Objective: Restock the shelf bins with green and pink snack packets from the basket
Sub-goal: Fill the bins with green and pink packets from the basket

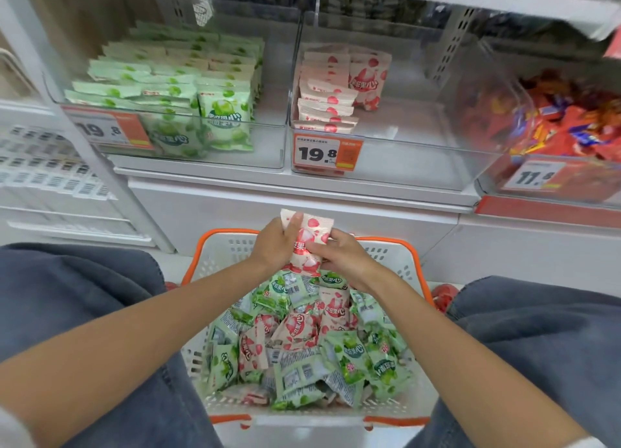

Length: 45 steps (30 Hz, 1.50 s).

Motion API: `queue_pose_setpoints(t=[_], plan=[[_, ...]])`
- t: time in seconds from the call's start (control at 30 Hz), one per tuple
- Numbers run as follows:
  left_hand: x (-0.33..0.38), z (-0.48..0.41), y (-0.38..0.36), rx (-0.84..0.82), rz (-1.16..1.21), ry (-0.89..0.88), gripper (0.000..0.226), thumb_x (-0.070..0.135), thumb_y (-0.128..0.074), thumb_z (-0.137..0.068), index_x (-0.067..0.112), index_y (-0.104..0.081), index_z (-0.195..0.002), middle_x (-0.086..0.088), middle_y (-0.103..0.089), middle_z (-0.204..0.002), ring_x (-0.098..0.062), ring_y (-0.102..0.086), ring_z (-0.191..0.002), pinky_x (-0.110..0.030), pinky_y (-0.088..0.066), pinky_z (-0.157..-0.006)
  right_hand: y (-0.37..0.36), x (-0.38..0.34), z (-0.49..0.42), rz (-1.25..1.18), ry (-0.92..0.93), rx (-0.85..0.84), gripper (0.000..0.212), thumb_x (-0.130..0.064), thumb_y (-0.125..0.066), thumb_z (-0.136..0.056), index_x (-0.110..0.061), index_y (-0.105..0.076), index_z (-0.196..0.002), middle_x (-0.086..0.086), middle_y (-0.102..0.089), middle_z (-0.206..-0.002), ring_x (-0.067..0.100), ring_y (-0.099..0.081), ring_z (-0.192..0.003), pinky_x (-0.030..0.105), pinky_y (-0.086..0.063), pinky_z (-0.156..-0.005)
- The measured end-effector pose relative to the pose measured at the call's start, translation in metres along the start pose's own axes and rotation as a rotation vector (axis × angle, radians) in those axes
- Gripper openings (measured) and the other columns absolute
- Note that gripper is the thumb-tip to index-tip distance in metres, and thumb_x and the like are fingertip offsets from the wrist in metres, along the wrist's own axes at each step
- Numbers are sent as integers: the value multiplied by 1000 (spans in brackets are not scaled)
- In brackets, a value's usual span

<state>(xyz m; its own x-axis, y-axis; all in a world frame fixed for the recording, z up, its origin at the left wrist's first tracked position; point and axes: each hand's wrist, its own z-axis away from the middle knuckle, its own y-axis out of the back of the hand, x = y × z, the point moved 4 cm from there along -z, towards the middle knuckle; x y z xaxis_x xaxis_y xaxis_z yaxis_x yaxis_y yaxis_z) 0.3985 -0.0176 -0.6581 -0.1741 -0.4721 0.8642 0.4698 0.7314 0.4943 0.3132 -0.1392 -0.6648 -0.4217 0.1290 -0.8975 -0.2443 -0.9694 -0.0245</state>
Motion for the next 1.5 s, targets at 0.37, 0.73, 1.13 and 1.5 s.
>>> queue_pose_setpoints(t=[0.37,0.73,1.13,1.5], plan=[[131,-15,19,379,-152,-347,48,54,-42,-98,13,-47,-73,-2,-54,-63,-29,-54,-64,-37,-36,-55,57,-124,45,71,266,25,18,-1,-64,-89,-7,-62,-106,3,-74,-90,14,-71,-77,31,-60,-75],[203,-154,37,241,-730,-335,44,42,-29,-103,8,-54,-114,-16,-64,-110,-35,-58,-103,-43,-43,-83,154,-229,-42,260,364,532,10,-8,-67,-89,-11,-62,-81,1,-66,-82,7,-63,-68,12,-50,-56],[187,-164,31,283,-926,-313,49,47,-27,-103,9,-55,-117,-15,-62,-116,-35,-57,-107,-43,-42,-85,161,-225,-182,549,206,658,71,-26,-78,-79,-5,-37,-132,9,-54,-127,25,-55,-118,28,-47,-88],[190,-158,30,260,-943,-309,50,50,-28,-102,11,-54,-121,-15,-61,-120,-35,-53,-113,-42,-39,-89,150,-220,-192,674,160,632,88,-42,-86,-65,-12,-36,-131,6,-53,-132,26,-53,-123,32,-46,-96]])
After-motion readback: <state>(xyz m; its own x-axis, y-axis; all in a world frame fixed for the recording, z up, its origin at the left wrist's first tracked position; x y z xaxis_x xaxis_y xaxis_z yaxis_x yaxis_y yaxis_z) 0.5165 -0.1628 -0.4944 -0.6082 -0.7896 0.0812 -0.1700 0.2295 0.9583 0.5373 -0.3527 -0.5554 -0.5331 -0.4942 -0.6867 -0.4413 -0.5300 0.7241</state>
